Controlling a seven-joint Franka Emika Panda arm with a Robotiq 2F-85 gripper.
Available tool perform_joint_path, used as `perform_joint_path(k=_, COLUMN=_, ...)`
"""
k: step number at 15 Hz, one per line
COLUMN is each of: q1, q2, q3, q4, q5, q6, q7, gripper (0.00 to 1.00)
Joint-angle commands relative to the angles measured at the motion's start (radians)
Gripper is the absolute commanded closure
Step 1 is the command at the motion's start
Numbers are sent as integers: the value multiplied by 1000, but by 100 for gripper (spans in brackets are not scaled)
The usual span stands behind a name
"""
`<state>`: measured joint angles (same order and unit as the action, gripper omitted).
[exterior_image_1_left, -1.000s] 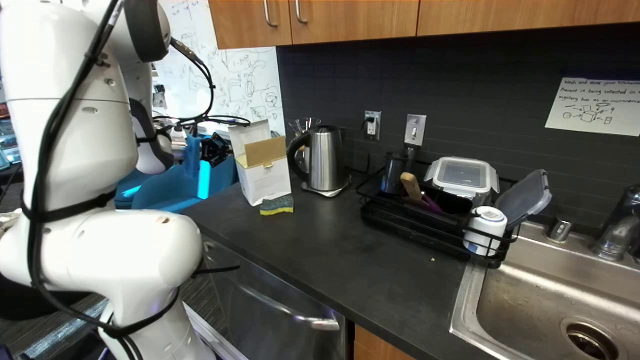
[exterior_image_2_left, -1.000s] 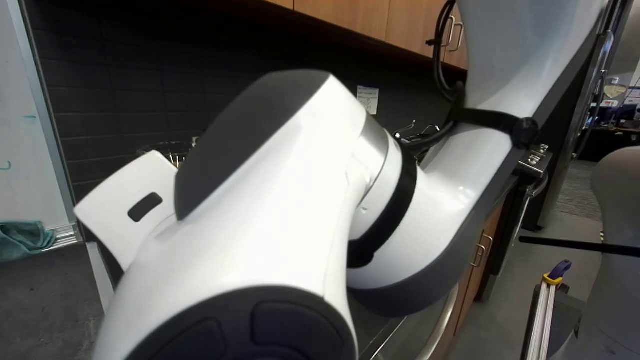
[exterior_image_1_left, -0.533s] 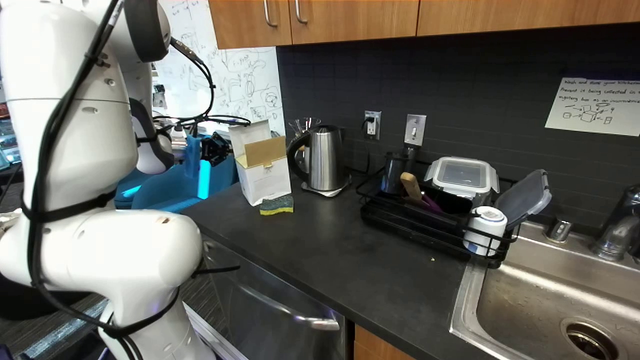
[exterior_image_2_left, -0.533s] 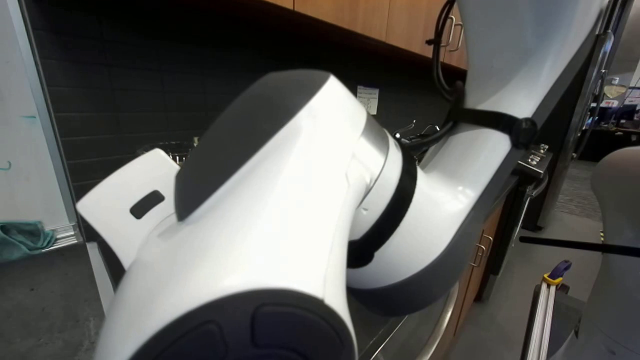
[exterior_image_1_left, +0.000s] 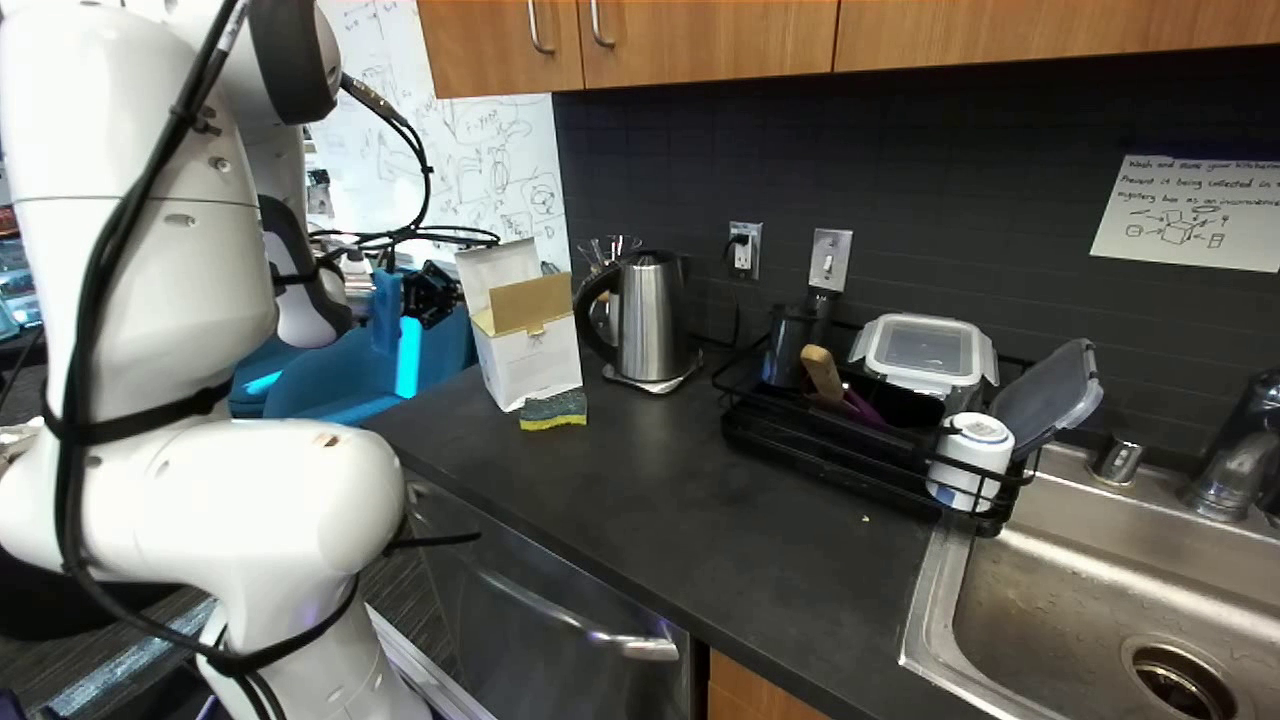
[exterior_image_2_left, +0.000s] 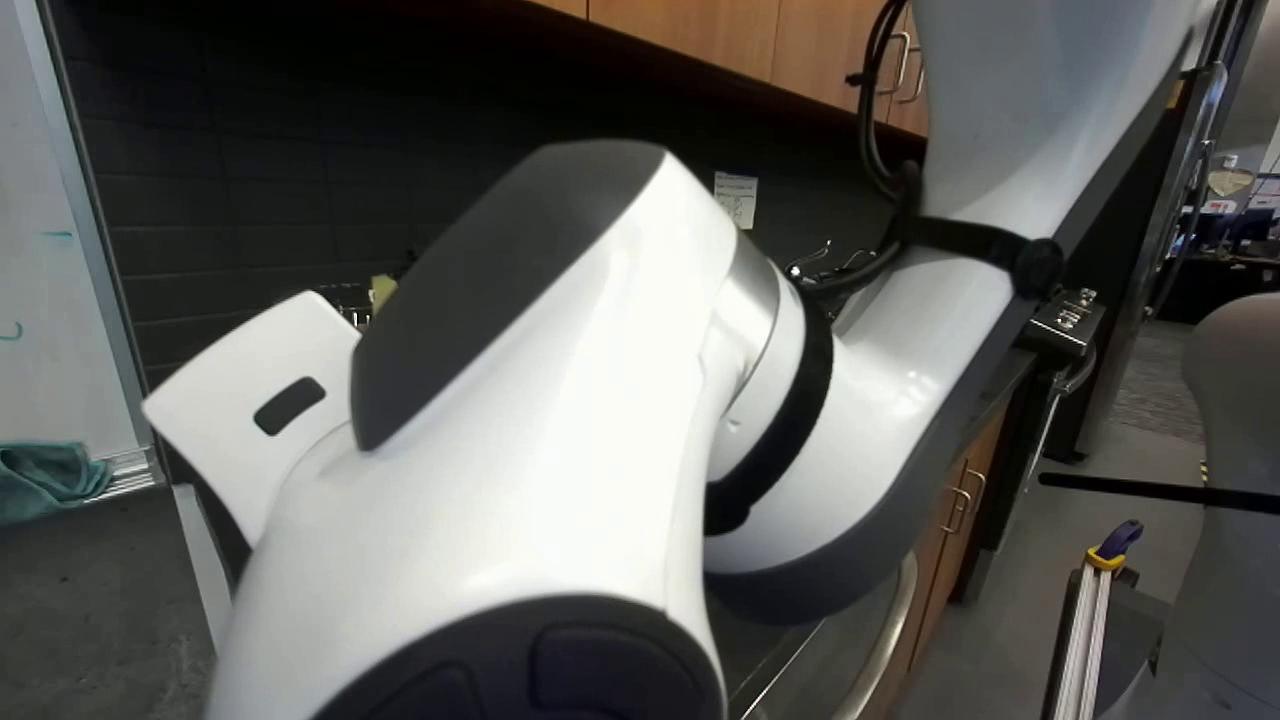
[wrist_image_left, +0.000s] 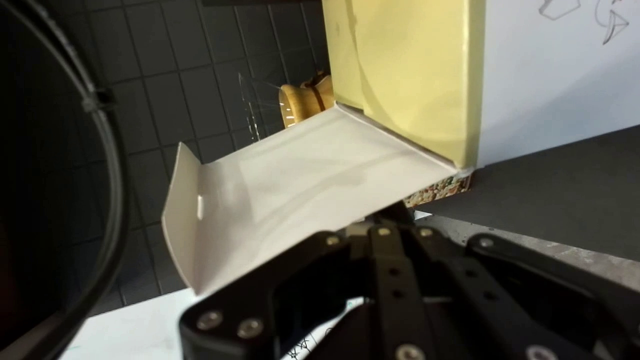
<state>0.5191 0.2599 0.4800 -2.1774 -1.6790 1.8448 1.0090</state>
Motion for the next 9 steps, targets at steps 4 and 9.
perform_joint_path(k=4, q1=5, q2=-14, q3=4, q4=-16, q5=-50, q6=-38, q7=26, gripper=100)
perform_joint_path(k=9, q1=11, q2=-12, q3=6, q4=-16, q5=-40, q6=-90, q7=25, gripper=100)
